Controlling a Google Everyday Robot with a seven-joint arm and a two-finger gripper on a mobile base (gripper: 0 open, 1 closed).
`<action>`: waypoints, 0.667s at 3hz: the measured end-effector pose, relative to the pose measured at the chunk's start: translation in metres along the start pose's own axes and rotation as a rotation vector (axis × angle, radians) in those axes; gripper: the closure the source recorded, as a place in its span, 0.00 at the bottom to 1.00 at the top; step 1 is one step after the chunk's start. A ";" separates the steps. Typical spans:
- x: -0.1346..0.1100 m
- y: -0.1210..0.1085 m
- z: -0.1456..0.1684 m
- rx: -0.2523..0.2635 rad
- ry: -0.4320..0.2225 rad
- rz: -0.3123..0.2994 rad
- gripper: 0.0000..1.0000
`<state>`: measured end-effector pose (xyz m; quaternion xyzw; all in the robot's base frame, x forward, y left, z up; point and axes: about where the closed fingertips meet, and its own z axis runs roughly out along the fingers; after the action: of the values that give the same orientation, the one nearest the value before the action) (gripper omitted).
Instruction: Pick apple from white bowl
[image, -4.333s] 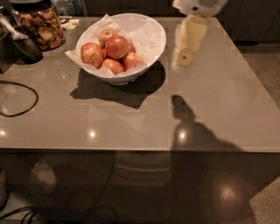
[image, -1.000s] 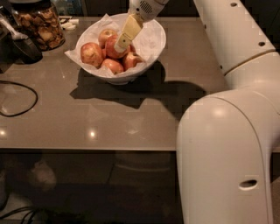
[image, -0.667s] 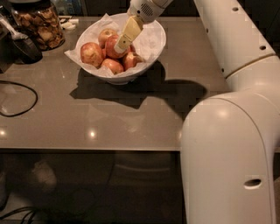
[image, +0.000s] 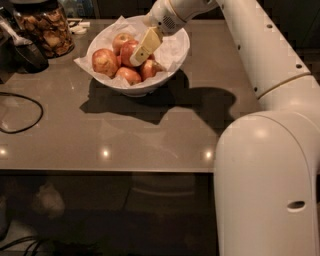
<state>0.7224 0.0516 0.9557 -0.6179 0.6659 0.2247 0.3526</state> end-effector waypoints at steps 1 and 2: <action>0.008 0.004 0.013 -0.025 -0.026 -0.004 0.00; 0.009 0.006 0.015 -0.033 -0.024 -0.004 0.00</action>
Offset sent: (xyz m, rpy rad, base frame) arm -0.0035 -0.0033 -0.0113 0.0342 -0.0034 0.0135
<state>0.7198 0.0575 0.9382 -0.6224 0.6565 0.2422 0.3508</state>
